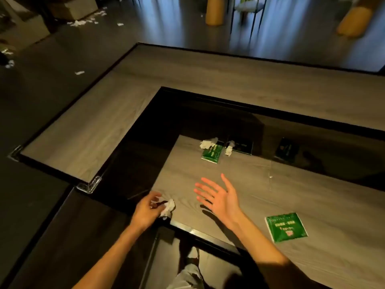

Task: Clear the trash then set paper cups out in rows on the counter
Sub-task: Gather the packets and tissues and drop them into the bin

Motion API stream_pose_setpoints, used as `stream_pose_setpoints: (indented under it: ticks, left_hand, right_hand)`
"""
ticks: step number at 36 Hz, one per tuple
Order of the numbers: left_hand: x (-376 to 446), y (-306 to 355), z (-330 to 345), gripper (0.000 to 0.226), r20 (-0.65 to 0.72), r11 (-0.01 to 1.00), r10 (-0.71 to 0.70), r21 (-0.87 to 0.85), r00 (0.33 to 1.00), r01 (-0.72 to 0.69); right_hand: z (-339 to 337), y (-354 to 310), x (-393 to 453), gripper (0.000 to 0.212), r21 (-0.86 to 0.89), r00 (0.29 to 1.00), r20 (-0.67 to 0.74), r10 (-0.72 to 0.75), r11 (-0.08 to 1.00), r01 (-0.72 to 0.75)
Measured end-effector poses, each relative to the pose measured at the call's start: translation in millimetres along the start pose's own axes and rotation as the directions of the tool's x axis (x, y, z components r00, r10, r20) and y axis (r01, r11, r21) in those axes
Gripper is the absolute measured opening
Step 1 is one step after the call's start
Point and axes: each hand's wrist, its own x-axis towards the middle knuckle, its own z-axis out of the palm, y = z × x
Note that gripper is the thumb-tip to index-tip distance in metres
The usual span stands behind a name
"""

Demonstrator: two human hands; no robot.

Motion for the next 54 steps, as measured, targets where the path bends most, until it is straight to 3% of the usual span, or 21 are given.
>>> stream_pose_setpoints:
  ticks: [4, 8, 12, 14, 17, 19, 21, 25, 29, 32, 34, 36, 40, 43, 46, 51, 54]
  left_hand:
    - [16, -14, 21, 0.059, 0.174, 0.931, 0.008, 0.358, 0.985, -0.070]
    - [36, -17, 33, 0.055, 0.219, 0.854, 0.037, 0.500, 0.975, -0.145]
    - [47, -10, 36, 0.036, 0.172, 0.942, -0.015, 0.332, 0.985, -0.043]
    - [50, 0, 35, 0.036, 0.070, 0.989, -0.082, 0.128, 0.994, 0.072]
    - [52, 18, 32, 0.031, 0.006, 0.973, -0.158, -0.170, 0.987, 0.157]
    - [52, 36, 31, 0.027, 0.033, 0.953, -0.118, -0.278, 0.993, 0.122]
    - [57, 56, 34, 0.022, 0.030, 0.953, -0.064, -0.296, 0.997, 0.070]
    - [83, 96, 50, 0.020, 0.111, 0.979, 0.076, -0.199, 0.991, -0.052]
    - [123, 139, 77, 0.026, 0.316, 0.980, 0.173, -0.147, 0.933, -0.132]
    - [164, 161, 102, 0.023, 0.234, 0.979, 0.203, -0.084, 0.951, -0.188]
    - [196, 172, 126, 0.036, 0.187, 0.968, 0.232, 0.049, 0.955, -0.245]
    - [218, 180, 134, 0.065, 0.178, 0.929, 0.219, 0.262, 0.959, -0.260]
    - [254, 200, 165, 0.098, 0.354, 0.730, 0.050, 0.625, 0.934, -0.276]
    - [267, 195, 184, 0.108, 0.463, 0.663, 0.016, 0.659, 0.886, -0.356]
    - [267, 179, 191, 0.108, 0.462, 0.648, 0.141, 0.625, 0.876, -0.435]
    - [230, 135, 186, 0.065, 0.383, 0.622, 0.465, 0.500, 0.798, -0.603]
    - [205, 105, 190, 0.054, 0.321, 0.622, 0.545, 0.464, 0.774, -0.631]
  right_hand:
    - [14, 18, 40, 0.065, -0.066, 0.996, -0.083, 0.045, 0.997, -0.051]
    - [20, 27, 70, 0.059, -0.070, 0.990, -0.122, 0.067, 0.995, -0.076]
    - [20, 33, 91, 0.047, -0.213, 0.983, -0.162, 0.083, 0.970, -0.117]
    - [19, 37, 100, 0.036, -0.400, 0.979, -0.196, 0.047, 0.908, -0.124]
    - [18, 45, 115, 0.016, -0.623, 0.979, -0.199, 0.053, 0.764, -0.168]
    - [22, 47, 123, 0.020, -0.624, 0.968, -0.215, 0.132, 0.743, -0.240]
    - [25, 41, 127, 0.032, -0.523, 0.959, -0.206, 0.193, 0.806, -0.275]
    - [15, 8, 125, 0.035, -0.334, 0.987, -0.146, 0.074, 0.935, -0.119]
    - [-20, -33, 127, 0.027, -0.306, 0.955, -0.274, -0.112, 0.952, 0.023]
    - [-57, -55, 132, 0.021, -0.324, 0.904, -0.384, -0.186, 0.945, 0.057]
    - [-87, -65, 135, 0.016, -0.399, 0.861, -0.438, -0.258, 0.914, 0.071]
    - [-98, -66, 131, 0.006, -0.444, 0.852, -0.436, -0.290, 0.893, 0.077]
    - [-126, -64, 128, 0.021, -0.463, 0.834, -0.459, -0.306, 0.884, 0.069]
    - [-136, -58, 123, 0.013, -0.457, 0.829, -0.459, -0.320, 0.885, 0.089]
    - [-141, -56, 123, 0.016, -0.444, 0.824, -0.468, -0.319, 0.891, 0.093]
    - [-130, -62, 124, 0.028, -0.422, 0.833, -0.454, -0.315, 0.900, 0.111]
    - [-120, -65, 126, 0.017, -0.401, 0.840, -0.434, -0.326, 0.905, 0.144]
